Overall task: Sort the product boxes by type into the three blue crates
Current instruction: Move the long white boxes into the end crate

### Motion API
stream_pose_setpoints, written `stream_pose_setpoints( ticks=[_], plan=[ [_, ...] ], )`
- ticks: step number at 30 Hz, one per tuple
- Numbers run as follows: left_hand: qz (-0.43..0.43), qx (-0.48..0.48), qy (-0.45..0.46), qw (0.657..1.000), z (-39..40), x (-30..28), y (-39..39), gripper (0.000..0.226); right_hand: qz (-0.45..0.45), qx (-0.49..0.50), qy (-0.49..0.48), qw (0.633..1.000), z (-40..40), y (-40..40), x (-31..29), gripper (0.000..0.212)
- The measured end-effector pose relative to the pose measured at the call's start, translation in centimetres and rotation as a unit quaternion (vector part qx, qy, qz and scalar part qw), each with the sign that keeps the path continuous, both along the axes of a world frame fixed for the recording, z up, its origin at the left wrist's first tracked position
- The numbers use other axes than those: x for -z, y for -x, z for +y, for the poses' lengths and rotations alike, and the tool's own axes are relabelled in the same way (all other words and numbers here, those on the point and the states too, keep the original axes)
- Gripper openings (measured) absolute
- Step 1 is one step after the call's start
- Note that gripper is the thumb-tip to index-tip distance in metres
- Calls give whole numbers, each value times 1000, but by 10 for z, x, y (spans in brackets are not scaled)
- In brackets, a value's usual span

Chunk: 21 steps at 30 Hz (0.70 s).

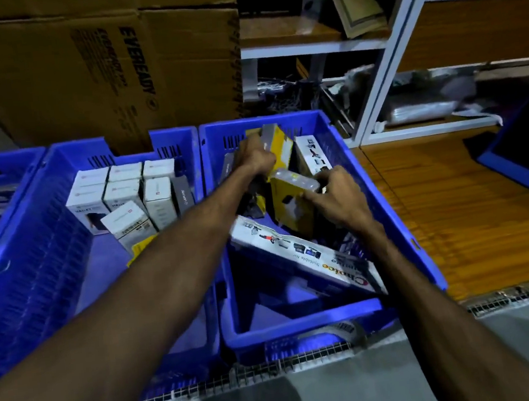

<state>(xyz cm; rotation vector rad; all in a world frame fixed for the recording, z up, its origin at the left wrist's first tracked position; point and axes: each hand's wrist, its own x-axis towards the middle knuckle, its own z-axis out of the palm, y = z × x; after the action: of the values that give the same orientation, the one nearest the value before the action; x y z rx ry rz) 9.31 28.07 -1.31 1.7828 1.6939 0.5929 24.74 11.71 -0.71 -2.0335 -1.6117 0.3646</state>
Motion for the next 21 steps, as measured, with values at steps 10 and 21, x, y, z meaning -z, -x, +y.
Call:
stream_pose_setpoints(
  ticks=[10, 21],
  plan=[
    [-456, -110, -10, 883, -94, -81, 142, 32, 502, 45, -156, 850, -47, 15, -53, 12],
    [-521, -291, -73, 799, -300, -69, 330, 14, 648, -75, 30, 758, -91, 196, -82, 21]
  ],
)
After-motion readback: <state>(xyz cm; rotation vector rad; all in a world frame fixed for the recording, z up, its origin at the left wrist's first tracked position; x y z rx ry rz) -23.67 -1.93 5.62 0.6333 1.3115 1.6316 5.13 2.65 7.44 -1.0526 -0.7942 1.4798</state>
